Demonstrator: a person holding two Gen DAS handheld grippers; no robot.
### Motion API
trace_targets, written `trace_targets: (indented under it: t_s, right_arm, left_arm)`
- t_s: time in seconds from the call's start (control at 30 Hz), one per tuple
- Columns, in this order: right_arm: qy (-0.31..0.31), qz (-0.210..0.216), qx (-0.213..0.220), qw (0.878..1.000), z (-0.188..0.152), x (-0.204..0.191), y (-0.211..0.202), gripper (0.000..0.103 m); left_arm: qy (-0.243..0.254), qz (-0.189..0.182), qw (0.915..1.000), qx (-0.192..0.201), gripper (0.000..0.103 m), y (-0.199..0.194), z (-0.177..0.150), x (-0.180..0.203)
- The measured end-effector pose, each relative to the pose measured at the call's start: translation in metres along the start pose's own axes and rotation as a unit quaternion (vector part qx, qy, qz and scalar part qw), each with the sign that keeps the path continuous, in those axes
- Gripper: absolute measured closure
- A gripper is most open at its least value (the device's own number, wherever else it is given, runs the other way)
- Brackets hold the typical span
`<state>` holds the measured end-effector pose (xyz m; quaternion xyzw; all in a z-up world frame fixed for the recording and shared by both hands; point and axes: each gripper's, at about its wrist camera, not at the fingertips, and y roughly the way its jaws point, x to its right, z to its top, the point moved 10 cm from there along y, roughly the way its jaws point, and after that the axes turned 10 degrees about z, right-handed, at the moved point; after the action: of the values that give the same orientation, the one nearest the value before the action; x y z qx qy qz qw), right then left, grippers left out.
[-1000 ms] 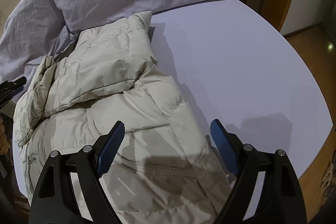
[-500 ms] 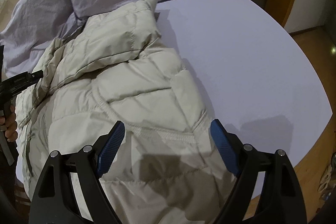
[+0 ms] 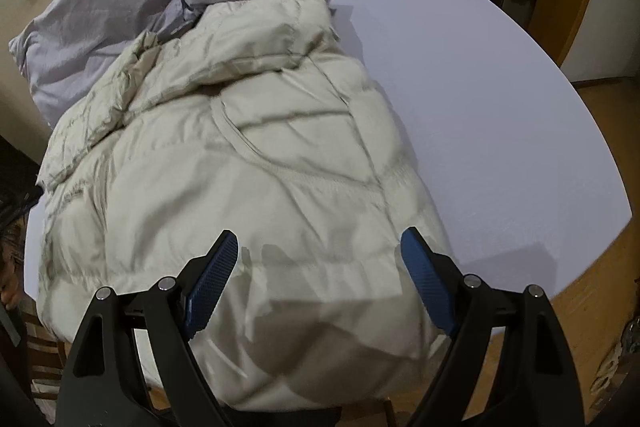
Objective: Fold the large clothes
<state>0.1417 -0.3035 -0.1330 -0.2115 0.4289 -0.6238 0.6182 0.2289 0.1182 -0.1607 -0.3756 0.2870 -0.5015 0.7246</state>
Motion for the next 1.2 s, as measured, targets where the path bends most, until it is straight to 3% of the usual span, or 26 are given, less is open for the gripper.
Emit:
trace_targets:
  t_s: [0.2, 0.37, 0.7, 0.9, 1.0, 1.07, 1.2]
  right_arm:
    - [0.017, 0.006, -0.007, 1.0, -0.021, 0.024, -0.006, 0.018]
    - [0.038, 0.024, -0.012, 0.999, -0.033, 0.038, -0.007, 0.022]
    - [0.055, 0.069, -0.021, 0.996, -0.05, 0.036, -0.004, 0.038]
    - [0.056, 0.091, -0.02, 0.994, -0.056, 0.032, -0.007, 0.061]
    - [0.059, 0.102, -0.012, 0.993, -0.055, 0.031, -0.009, 0.077]
    - [0.059, 0.105, -0.004, 0.993, -0.053, 0.029, -0.013, 0.087]
    - [0.052, 0.107, 0.018, 0.993, -0.043, 0.023, -0.024, 0.091]
  left_arm:
    - [-0.047, 0.028, 0.9984, -0.014, 0.054, -0.014, -0.056, -0.063]
    - [-0.078, 0.029, 0.9961, -0.028, 0.054, -0.019, -0.094, -0.098]
    - [-0.108, -0.033, 0.9922, -0.052, 0.054, -0.012, -0.13, -0.095]
    - [-0.129, -0.053, 0.989, -0.051, 0.055, -0.013, -0.143, -0.086]
    - [-0.143, -0.065, 0.9865, -0.046, 0.063, -0.016, -0.146, -0.086]
    - [-0.149, -0.066, 0.9858, -0.042, 0.075, -0.018, -0.145, -0.085]
    - [-0.151, -0.068, 0.9858, -0.027, 0.087, -0.028, -0.136, -0.085]
